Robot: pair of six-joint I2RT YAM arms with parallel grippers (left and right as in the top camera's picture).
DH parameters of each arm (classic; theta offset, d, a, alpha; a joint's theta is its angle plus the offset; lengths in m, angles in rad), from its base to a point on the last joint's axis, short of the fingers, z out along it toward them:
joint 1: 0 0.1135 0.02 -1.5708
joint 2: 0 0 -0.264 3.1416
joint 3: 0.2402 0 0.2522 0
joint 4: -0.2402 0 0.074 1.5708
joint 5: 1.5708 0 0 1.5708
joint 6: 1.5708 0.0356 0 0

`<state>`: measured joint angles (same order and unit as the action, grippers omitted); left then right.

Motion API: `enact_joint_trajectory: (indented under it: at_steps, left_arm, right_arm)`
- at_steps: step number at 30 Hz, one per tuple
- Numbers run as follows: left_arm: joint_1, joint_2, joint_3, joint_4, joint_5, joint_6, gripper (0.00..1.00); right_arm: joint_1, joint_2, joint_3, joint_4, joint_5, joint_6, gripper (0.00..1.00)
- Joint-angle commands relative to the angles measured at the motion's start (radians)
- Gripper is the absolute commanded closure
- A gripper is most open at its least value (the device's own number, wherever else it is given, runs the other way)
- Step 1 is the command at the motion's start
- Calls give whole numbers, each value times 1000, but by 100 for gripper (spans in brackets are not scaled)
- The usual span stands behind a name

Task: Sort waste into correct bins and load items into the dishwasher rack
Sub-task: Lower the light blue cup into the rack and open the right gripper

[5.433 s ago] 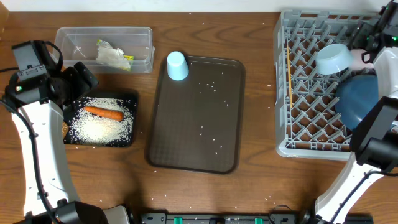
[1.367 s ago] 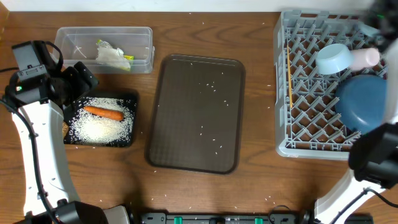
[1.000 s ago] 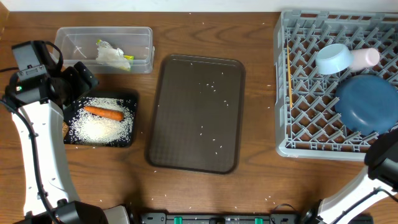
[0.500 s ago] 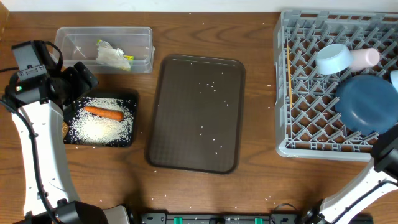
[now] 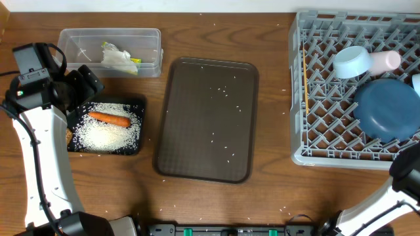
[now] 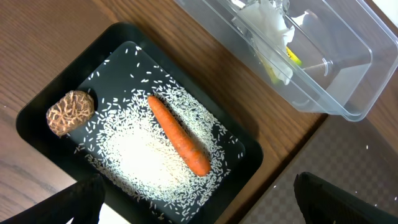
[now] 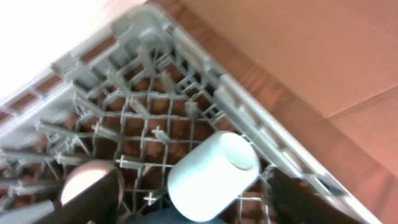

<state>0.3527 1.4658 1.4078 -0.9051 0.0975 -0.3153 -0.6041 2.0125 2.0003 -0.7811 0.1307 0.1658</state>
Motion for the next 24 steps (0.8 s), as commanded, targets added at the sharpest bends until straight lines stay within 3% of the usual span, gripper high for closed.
enact_joint_trajectory:
  at_steps: [1, 3, 7, 24]
  left_arm:
    - [4, -7, 14, 0, -5, -5, 2]
    - [4, -7, 14, 0, -5, -5, 2]
    - [4, -7, 14, 0, -5, -5, 2]
    - [4, -7, 14, 0, -5, -5, 2]
  right_arm:
    - [-10, -14, 0, -26, 105, 13, 57]
    - [-27, 3, 0, -39, 95, 14, 78]
    - [-47, 33, 0, -50, 71, 24, 99]
    - [-77, 130, 0, -38, 44, 9, 99]
